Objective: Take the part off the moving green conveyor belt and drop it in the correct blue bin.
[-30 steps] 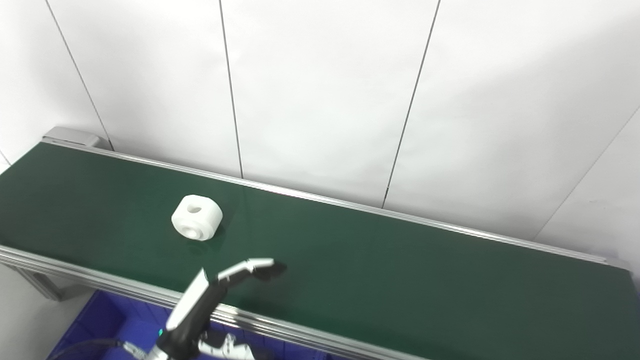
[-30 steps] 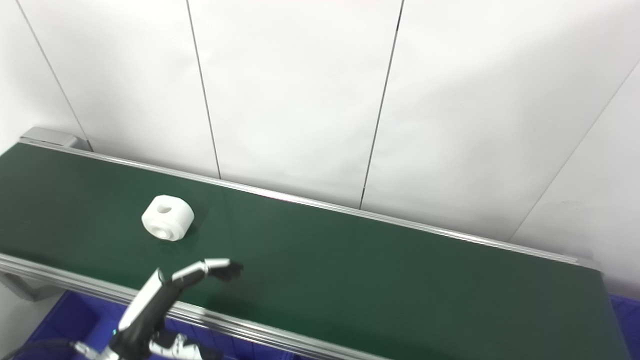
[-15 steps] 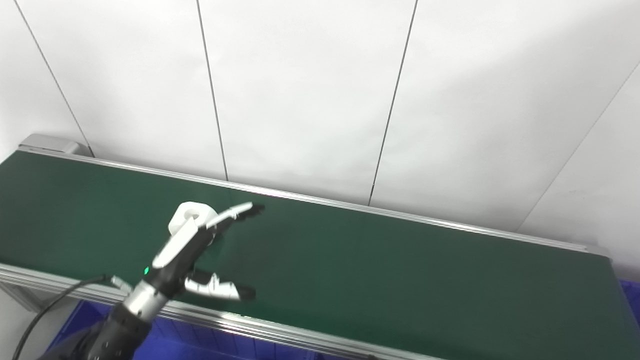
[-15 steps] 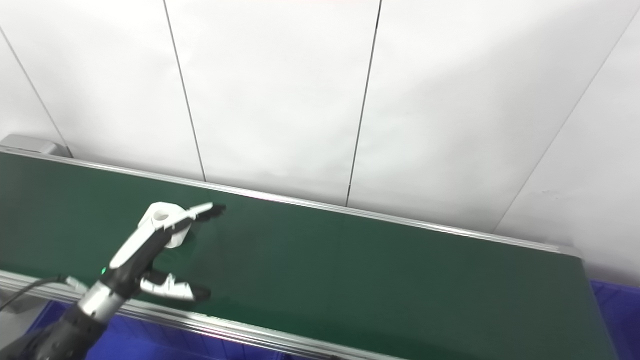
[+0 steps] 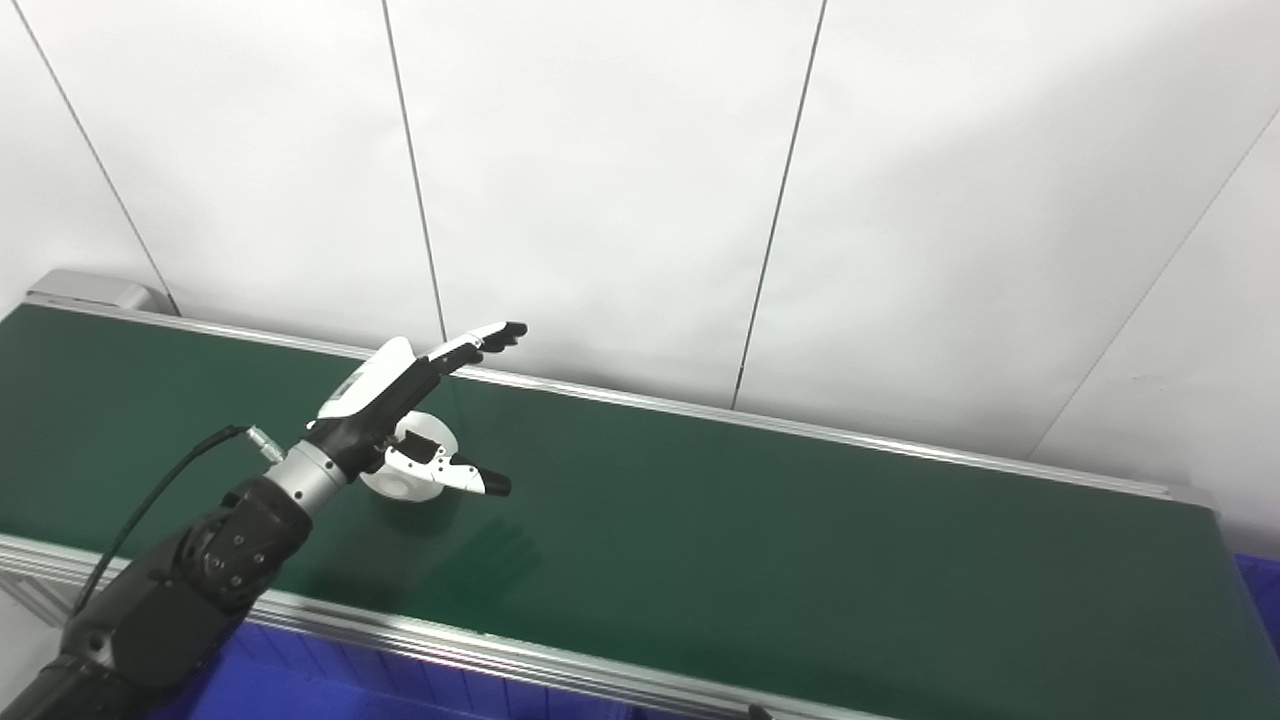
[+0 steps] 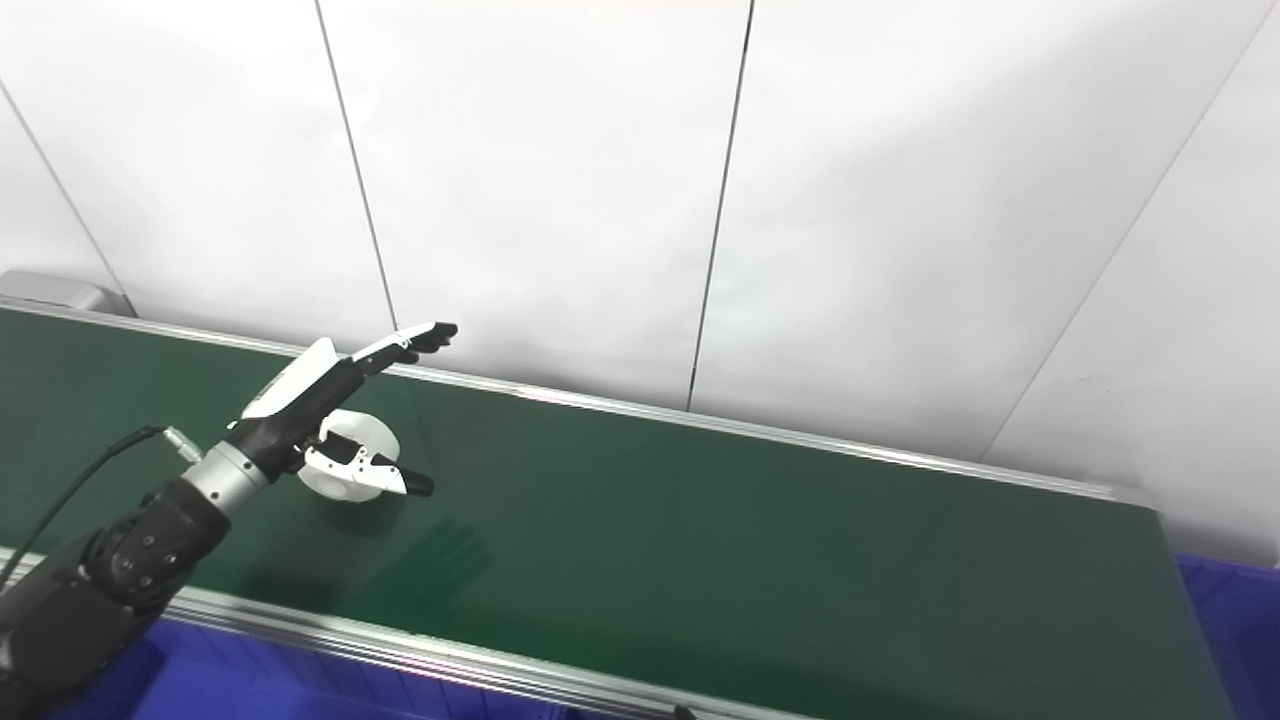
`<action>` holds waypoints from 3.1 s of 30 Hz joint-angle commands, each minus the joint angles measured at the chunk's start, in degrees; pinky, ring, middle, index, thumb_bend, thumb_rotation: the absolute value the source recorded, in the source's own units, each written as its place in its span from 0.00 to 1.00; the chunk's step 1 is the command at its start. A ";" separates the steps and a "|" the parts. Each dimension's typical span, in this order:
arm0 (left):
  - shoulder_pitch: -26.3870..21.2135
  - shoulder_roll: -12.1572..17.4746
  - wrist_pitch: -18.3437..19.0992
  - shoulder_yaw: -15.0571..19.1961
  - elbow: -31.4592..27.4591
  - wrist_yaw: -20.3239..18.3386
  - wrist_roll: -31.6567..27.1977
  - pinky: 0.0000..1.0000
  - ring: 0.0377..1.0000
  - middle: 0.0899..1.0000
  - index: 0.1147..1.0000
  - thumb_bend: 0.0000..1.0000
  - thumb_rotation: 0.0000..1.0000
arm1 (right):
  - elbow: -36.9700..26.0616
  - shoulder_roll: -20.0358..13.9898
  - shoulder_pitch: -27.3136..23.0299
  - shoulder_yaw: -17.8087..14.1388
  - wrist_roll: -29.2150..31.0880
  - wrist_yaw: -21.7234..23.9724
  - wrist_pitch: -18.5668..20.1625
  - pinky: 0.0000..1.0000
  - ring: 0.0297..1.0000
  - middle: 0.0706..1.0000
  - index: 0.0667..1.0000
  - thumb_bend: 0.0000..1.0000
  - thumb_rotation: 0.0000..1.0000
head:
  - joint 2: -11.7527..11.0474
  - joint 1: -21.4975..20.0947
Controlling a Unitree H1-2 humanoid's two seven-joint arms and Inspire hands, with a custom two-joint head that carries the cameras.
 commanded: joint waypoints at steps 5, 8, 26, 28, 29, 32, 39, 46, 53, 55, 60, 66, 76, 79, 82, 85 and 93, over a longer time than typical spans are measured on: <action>-5.47 -1.45 3.96 2.10 3.34 -3.33 4.91 0.83 0.88 0.90 0.91 0.86 0.38 | -0.78 -0.22 -0.77 -0.08 0.78 0.10 -3.63 0.75 0.89 0.96 1.00 0.89 0.45 | 0.43 0.81; -6.82 -1.97 6.11 2.03 4.58 -5.11 6.95 0.82 0.88 0.91 0.93 0.88 0.35 | -0.83 -0.25 -0.86 -0.26 1.15 0.24 -3.93 0.75 0.90 0.97 1.00 0.88 0.44 | 0.66 1.35; -9.79 -1.71 13.65 0.26 7.52 -11.84 16.25 0.91 0.95 0.95 0.96 0.99 0.17 | -1.38 -0.85 -1.01 -0.49 3.99 2.12 -4.93 0.80 0.91 0.96 1.00 0.84 0.44 | 2.03 3.89; -10.13 -1.45 13.18 -0.34 8.02 -11.86 17.71 0.95 0.95 0.95 0.96 0.99 0.17 | -1.79 -0.92 -0.80 -0.55 4.13 2.35 -4.80 0.80 0.91 0.96 1.00 0.83 0.44 | 2.31 4.14; -10.27 -1.31 13.21 -0.66 8.16 -12.20 18.30 0.96 0.95 0.94 0.96 1.00 0.17 | -1.93 -0.91 -0.71 -0.60 4.35 2.43 -4.83 0.80 0.91 0.96 1.00 0.83 0.43 | 2.35 4.22; -10.21 -1.29 15.09 -1.20 7.78 -13.77 19.74 0.96 0.94 0.94 0.96 1.00 0.16 | -2.33 -1.01 -0.42 -0.65 5.09 2.92 -4.52 0.80 0.91 0.96 1.00 0.83 0.43 | 2.55 4.20; -8.60 -2.64 18.68 -1.50 7.29 -12.87 22.19 0.76 0.83 0.86 0.87 0.83 0.00 | -3.07 -1.14 0.17 -0.94 5.63 3.58 -4.55 0.81 0.91 0.96 1.00 0.83 0.44 | 3.19 4.18; -7.92 -5.03 9.19 -0.98 14.23 1.03 23.25 0.39 0.39 0.45 0.48 0.50 0.00 | -3.50 -1.29 0.47 -1.10 5.77 3.82 -4.55 0.81 0.92 0.96 1.00 0.81 0.45 | 3.83 4.18; -6.72 -6.43 6.25 0.51 14.27 3.75 20.87 0.40 0.39 0.46 0.46 0.50 0.00 | -4.36 -1.34 0.89 -1.14 5.81 3.83 -4.25 0.81 0.91 0.96 1.00 0.80 0.44 | 4.67 4.14; -6.14 -6.78 4.63 1.55 14.14 4.00 19.25 0.44 0.40 0.46 0.45 0.50 0.00 | -4.71 -1.35 1.03 -1.10 5.63 3.88 -3.97 0.81 0.92 0.96 1.00 0.80 0.44 | 4.91 4.09; -4.35 -7.81 2.69 4.32 12.76 4.44 16.22 0.43 0.39 0.45 0.47 0.50 0.00 | -5.06 -1.15 1.34 -1.03 4.60 3.41 -4.30 0.80 0.91 0.96 1.00 0.79 0.46 | 5.47 3.77; -1.74 -7.70 2.57 6.22 8.63 3.07 13.58 0.38 0.37 0.43 0.50 0.49 0.00 | -6.88 -0.69 2.26 -0.83 4.69 3.76 -3.17 0.80 0.91 0.96 1.00 0.79 0.46 | 8.13 1.90; 7.93 -5.51 -0.46 10.78 -3.02 -0.25 6.64 0.42 0.38 0.44 0.48 0.50 0.00 | -12.38 -0.08 4.50 -0.85 3.12 4.67 -0.06 0.81 0.91 0.95 1.00 0.78 0.48 | 15.83 -6.33; 11.31 -4.82 -2.68 11.68 -5.20 -0.85 4.60 0.41 0.38 0.44 0.49 0.50 0.00 | -13.90 0.14 4.60 -0.95 3.64 5.29 1.47 0.82 0.91 0.95 1.00 0.79 0.48 | 17.70 -7.72; 14.44 -4.04 -3.00 11.12 -7.56 -1.49 2.03 0.41 0.38 0.45 0.48 0.50 0.00 | -15.18 0.26 4.52 -1.07 3.23 5.37 2.52 0.82 0.90 0.95 1.00 0.79 0.48 | 19.14 -8.36; 17.64 -3.53 -3.05 9.54 -9.46 -0.43 0.13 0.43 0.40 0.45 0.48 0.50 0.00 | -16.28 0.36 4.55 -1.26 2.88 5.44 3.46 0.80 0.89 0.94 1.00 0.79 0.49 | 19.83 -8.51; 24.65 -2.74 -3.05 7.38 -12.58 3.25 0.57 0.47 0.42 0.46 0.45 0.50 0.00 | -17.75 -0.01 4.77 -1.63 2.85 6.08 5.48 0.80 0.90 0.94 1.00 0.80 0.49 | 20.11 -7.65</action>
